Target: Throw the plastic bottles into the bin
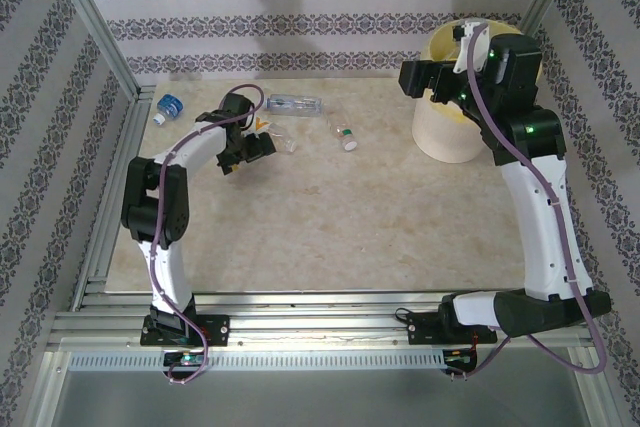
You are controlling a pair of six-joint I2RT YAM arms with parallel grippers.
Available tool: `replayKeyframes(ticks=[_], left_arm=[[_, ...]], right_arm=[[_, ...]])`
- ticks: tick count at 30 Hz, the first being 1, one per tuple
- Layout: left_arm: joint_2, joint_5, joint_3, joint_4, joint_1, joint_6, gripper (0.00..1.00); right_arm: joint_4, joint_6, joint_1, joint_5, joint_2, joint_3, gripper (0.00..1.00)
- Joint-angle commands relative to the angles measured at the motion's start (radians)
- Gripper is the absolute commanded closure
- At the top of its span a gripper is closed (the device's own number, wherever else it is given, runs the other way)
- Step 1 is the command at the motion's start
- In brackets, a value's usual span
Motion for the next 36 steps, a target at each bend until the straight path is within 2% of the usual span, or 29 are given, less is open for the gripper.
replayKeyframes(ticks=[1,13,16,27,36], left_arm=[[0.030,-0.021,0.034,-0.023,0.013,-0.026,0.01],[0.114,-0.013,0.080,-0.038,0.021,-0.023,0.04],[0.120,-0.006,0.073,-0.043,0.028,-0.005,0.11],[0.046,0.019,-0.015,-0.030,0.055,0.072,0.49],[-0.100,0.076,-0.141,0.066,0.055,0.174,0.58]], right_arm=[[0.001,-0.024,0.016,-0.019,-0.017,-0.011,0.02],[-0.001,-0.044,0.037,-0.025,-0.023,-0.018,0.02],[-0.004,-0.049,0.040,-0.023,-0.029,-0.020,0.02],[0.004,-0.078,0.043,0.003,-0.067,-0.060,0.02],[-0.002,-0.041,0.037,0.000,-0.062,-0.067,0.02]])
